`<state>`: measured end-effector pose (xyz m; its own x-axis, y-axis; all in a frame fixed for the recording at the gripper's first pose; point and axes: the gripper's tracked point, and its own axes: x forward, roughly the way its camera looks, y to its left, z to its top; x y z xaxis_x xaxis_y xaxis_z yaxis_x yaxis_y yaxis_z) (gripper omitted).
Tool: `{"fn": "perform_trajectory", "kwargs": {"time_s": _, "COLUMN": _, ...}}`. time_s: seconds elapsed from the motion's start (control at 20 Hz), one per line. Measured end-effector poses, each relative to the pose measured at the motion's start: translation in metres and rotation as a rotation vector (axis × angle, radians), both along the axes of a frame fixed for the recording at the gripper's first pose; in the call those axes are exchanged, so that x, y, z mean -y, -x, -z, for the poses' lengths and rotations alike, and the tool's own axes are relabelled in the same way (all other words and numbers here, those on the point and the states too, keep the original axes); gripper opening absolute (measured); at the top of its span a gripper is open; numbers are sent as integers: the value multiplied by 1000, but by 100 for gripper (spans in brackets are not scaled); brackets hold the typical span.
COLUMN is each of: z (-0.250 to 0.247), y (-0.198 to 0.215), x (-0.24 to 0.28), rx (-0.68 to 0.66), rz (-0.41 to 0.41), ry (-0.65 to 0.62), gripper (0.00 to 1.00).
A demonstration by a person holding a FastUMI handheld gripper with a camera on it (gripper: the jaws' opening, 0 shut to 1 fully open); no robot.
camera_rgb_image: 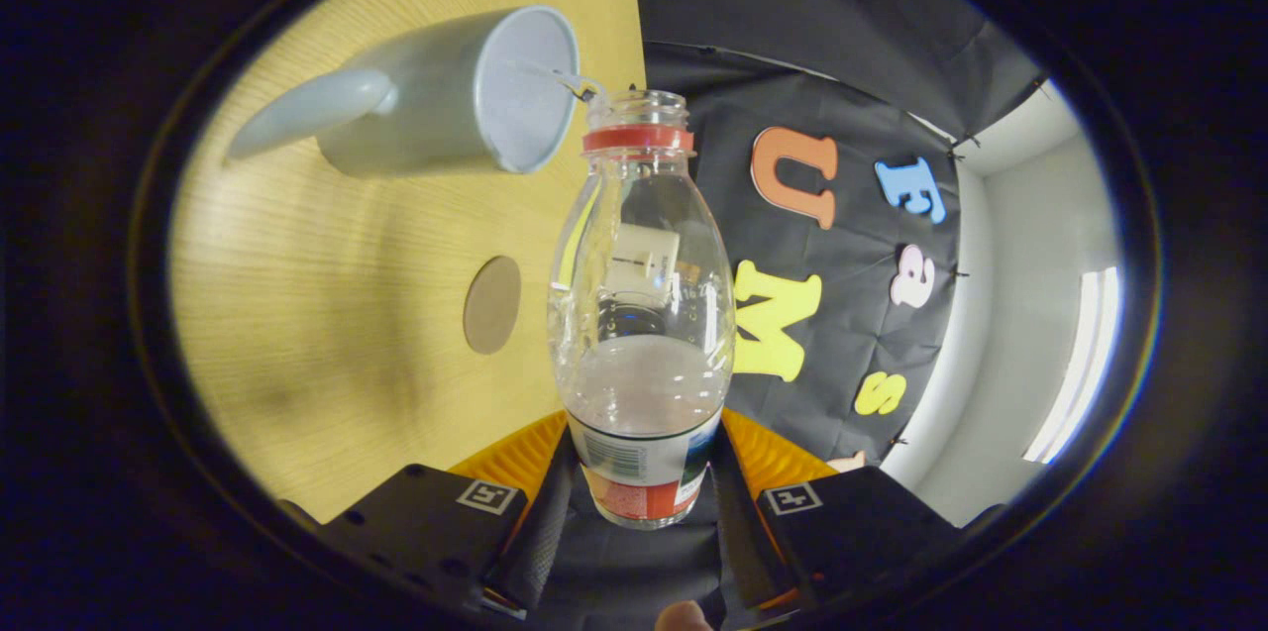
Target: Take the bottle from table, then pour the juice into the cup, finally place the bottle on the coaster
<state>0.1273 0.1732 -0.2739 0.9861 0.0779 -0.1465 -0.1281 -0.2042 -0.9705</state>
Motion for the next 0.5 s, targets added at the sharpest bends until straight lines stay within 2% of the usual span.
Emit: {"fn": "perform_trajectory", "kwargs": {"time_s": 0.5, "z": -13, "y": -4, "x": 4, "rx": 25, "rz": -6, "ry": 34, "gripper": 76}}
